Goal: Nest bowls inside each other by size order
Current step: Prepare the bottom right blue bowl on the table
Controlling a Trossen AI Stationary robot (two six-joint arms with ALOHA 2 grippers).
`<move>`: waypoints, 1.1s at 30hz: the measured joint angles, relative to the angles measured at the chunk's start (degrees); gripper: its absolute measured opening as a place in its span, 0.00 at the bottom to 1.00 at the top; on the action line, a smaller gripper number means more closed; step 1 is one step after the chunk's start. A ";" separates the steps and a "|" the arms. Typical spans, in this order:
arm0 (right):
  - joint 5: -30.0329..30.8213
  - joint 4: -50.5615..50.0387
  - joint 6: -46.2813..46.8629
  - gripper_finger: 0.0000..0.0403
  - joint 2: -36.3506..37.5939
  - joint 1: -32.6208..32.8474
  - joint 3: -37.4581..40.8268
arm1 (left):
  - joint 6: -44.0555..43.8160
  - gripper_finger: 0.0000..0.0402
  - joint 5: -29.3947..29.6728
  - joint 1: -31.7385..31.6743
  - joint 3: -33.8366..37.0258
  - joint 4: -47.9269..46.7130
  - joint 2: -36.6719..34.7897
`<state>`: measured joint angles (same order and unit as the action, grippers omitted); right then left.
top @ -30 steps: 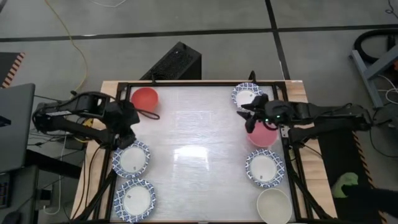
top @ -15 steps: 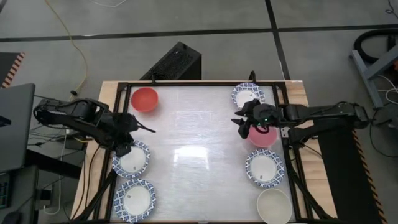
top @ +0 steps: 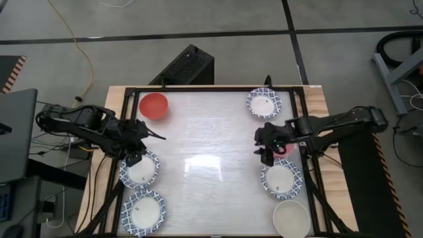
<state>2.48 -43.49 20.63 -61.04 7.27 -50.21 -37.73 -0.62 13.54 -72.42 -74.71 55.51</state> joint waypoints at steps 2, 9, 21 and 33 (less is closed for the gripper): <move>-0.26 -3.26 -2.69 0.50 -1.40 0.60 -1.87 | 0.64 0.21 0.02 0.00 0.00 0.24 0.00; -2.11 -12.77 -15.69 0.50 -9.46 2.66 -9.49 | 1.90 0.21 3.53 0.00 0.00 0.25 0.00; -10.14 -21.94 -33.07 0.50 -21.50 3.28 -13.34 | 3.55 0.21 4.79 0.00 0.00 0.25 0.00; -10.72 -24.48 -42.05 0.50 -28.03 3.23 -13.34 | 5.18 0.21 6.01 0.00 0.00 0.23 -0.02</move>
<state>-8.23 -67.97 -21.43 -89.07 10.50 -63.55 -32.56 5.39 13.54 -72.42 -74.48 55.49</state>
